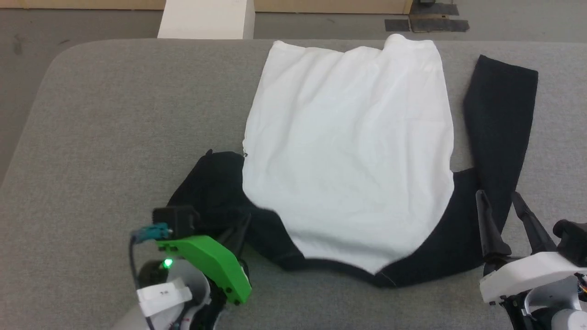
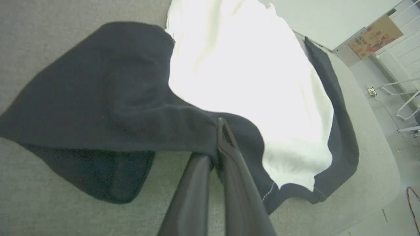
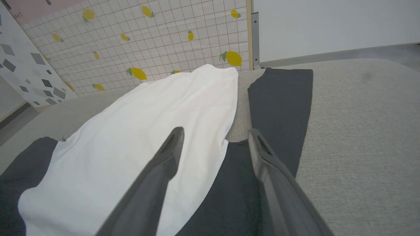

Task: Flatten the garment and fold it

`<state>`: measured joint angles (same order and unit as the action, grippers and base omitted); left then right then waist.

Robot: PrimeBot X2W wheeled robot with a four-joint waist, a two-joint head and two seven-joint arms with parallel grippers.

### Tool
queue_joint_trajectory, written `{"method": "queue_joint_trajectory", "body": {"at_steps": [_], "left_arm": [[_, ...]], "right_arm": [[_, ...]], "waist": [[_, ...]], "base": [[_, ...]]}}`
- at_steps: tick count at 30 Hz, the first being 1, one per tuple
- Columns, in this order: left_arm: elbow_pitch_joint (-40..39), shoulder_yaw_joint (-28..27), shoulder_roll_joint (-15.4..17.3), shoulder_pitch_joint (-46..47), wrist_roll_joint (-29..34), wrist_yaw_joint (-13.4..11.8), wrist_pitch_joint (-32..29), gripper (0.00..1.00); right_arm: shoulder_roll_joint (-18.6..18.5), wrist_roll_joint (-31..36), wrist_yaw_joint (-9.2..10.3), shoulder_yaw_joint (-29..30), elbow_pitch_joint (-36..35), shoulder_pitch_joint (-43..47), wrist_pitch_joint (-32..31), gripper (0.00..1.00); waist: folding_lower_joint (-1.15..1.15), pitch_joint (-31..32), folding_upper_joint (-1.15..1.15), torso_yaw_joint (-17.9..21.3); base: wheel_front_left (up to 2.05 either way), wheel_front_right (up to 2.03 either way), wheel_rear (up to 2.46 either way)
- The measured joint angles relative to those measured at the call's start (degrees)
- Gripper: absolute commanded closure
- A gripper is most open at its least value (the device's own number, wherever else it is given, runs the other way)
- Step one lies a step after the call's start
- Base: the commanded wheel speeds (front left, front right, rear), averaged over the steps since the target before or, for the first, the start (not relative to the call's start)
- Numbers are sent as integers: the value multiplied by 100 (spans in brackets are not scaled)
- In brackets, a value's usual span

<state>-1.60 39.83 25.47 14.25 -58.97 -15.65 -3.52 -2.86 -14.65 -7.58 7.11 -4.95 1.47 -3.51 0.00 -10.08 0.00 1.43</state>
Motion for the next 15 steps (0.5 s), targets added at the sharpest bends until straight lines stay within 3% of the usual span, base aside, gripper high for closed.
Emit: {"method": "queue_joint_trajectory", "body": {"at_steps": [7,15], "left_arm": [[-778,-380,177,584,437,-163,420,100],[-604,-297,149,552,425,-285,307,100]], "right_arm": [[0,0,0,-79,19,4,0,0],[0,-55,0,-114,-1,-16,-115,0]], "waist": [[0,198,0,-129],[0,242,0,44]], "base": [[0,0,0],[0,0,0]]}}
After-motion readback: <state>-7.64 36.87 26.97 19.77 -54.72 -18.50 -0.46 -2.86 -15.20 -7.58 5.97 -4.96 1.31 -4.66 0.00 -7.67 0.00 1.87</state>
